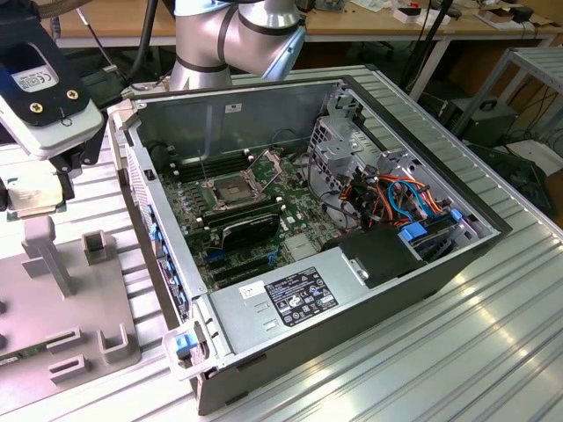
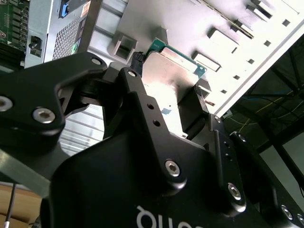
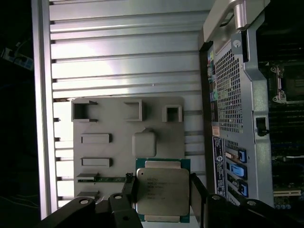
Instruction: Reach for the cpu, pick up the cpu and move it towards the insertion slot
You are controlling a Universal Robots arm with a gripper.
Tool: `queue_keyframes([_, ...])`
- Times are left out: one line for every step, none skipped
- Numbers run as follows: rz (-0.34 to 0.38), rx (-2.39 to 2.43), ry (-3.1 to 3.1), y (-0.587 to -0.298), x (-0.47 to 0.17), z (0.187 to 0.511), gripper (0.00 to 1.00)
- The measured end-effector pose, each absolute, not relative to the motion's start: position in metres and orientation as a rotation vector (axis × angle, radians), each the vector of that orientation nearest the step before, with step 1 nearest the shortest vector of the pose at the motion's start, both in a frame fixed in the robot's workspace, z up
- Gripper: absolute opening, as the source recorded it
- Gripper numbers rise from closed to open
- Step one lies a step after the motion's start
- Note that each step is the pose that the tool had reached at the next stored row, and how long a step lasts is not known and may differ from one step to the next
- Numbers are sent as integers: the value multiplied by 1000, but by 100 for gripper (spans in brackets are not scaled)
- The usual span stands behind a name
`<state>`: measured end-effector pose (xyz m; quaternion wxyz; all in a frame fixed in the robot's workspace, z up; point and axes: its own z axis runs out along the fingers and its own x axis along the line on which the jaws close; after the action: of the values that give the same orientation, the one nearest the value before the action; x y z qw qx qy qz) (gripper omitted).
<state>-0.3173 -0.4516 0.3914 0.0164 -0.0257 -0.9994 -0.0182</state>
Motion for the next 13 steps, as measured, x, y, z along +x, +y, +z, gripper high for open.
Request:
queue_keyframes([-56,-80,-3107,-452,-316,391,55])
queue_keyframes([-57,-80,-3107,-452,-316,391,55])
queue_keyframes([-56,-80,-3107,-452,-315,391,55])
queue_keyframes([-56,-80,-3107,-452,-314,391,55])
queue_keyframes([-56,-80,-3107,-452,-313,391,55])
queue_keyframes([-56,-80,-3107,-452,-312,391,55])
queue_keyframes([-56,-80,-3107,-452,-312,391,55])
queue_keyframes([-56,-80,-3107,-452,-311,391,55])
queue_keyframes([-56,-80,-3107,-452,-310,391,55])
queue_keyframes([-56,-80,-3107,-452,-309,391,55])
queue_keyframes([-56,-80,-3107,-452,-309,391,55])
queue_keyframes([-56,-80,-3107,-452,-308,391,55])
queue_keyframes([-56,-80,-3107,-452,-308,391,55])
